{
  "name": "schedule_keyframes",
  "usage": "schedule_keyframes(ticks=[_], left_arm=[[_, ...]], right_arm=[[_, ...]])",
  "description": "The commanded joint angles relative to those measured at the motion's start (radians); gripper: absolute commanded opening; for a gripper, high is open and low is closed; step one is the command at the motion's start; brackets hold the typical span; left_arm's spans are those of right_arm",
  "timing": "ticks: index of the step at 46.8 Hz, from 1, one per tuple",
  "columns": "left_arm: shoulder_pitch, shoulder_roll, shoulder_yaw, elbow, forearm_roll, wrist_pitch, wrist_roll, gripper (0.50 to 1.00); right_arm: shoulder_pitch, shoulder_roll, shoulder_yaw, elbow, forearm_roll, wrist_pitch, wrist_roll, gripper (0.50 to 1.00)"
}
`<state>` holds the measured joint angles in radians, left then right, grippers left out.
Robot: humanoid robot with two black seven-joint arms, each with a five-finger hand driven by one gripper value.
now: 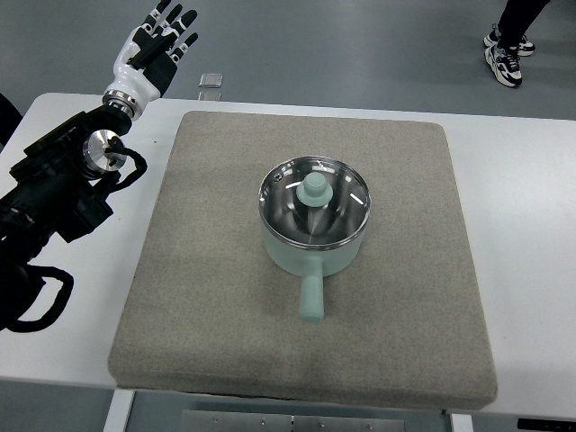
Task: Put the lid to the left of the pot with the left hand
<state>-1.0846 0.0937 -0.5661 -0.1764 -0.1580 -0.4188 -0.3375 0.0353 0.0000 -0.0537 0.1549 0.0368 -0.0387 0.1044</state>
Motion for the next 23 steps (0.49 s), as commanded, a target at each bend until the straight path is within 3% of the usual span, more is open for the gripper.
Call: schedule_keyframes(ticks=[1, 23], left_arm=[[-0.001, 0.001, 0.0, 0.0, 0.0, 0.002, 0.0, 0.994], [-0.023, 0.009, 0.017, -0.002, 0.017, 0.002, 0.0, 0.994]], right_arm=[[0.0, 0.0, 0.0, 0.0, 0.0, 0.0, 0.0, 0.924], [0.0, 0.0, 0.0, 0.0, -0.002, 0.0, 0.0, 0.924]])
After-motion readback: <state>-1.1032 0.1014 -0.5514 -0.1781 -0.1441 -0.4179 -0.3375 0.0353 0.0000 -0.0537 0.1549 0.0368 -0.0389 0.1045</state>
